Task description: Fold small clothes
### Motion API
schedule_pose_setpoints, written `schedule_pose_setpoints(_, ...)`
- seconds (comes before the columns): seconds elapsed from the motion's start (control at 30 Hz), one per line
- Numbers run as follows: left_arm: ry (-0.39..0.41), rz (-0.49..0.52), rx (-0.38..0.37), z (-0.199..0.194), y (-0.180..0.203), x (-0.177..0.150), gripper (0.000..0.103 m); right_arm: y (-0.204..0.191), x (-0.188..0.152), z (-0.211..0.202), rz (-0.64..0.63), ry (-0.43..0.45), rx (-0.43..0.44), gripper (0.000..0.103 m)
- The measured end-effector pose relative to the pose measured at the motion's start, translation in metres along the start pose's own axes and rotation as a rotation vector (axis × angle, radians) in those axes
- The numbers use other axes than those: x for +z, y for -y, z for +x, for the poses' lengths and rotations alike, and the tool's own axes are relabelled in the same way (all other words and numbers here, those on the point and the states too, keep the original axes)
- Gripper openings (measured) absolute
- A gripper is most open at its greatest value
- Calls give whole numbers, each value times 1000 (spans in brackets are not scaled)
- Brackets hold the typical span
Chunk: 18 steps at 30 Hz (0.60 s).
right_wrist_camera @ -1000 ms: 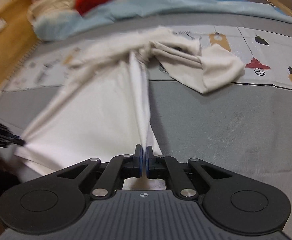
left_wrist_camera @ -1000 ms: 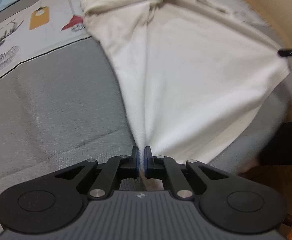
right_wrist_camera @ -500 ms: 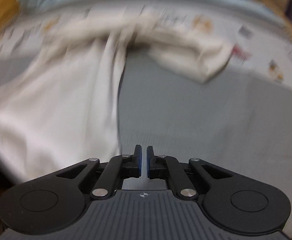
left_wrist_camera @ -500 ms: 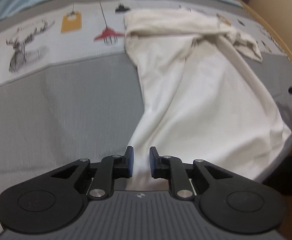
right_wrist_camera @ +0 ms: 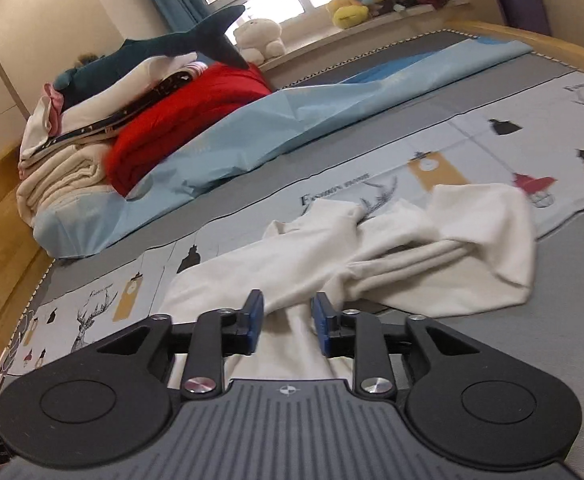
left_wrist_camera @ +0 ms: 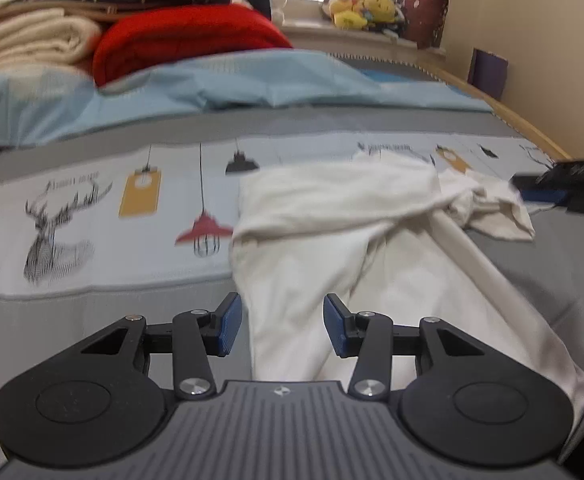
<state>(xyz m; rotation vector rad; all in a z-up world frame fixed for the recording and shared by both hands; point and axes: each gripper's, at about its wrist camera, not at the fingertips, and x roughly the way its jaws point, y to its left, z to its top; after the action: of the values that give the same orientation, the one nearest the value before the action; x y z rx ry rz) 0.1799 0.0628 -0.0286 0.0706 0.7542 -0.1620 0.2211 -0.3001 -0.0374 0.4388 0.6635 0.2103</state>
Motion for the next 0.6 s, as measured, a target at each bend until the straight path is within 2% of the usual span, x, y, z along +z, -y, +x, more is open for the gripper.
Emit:
schedule_pose_setpoints(0.07,18,50,26,10,14,8,49,-7,-2,18,-14,-26,-29,40)
schedule_pose_setpoints(0.13,19,87,15,20,26,15,47,-13,-4,34,-51,-33,-79,45)
schedule_pose_setpoints(0.2,32,83,-1,31,31,23,38,-16,-6,43,-38,-38,-82,50)
schedule_pose_setpoints(0.3,27,42,-15,50,34,35,27,-7,-3,64,126,-78,-38,50)
schedule_pose_setpoints(0.43,39,33,-34,66,41,47,26,10,-12,96,314,-104,-96,50)
schedule_pose_setpoints(0.5,42,48,-73,72,47,51,26,17,-14,107,388,-93,-108,51)
schedule_pose_setpoints(0.53,36,53,-97,75,49,52,26,18,-13,110,406,-85,-106,50)
schedule_pose_setpoints(0.57,27,62,-127,80,53,53,26,18,-12,111,421,-70,-106,39)
schedule_pose_setpoints(0.6,21,73,-151,84,57,54,26,17,-10,112,431,-57,-101,21)
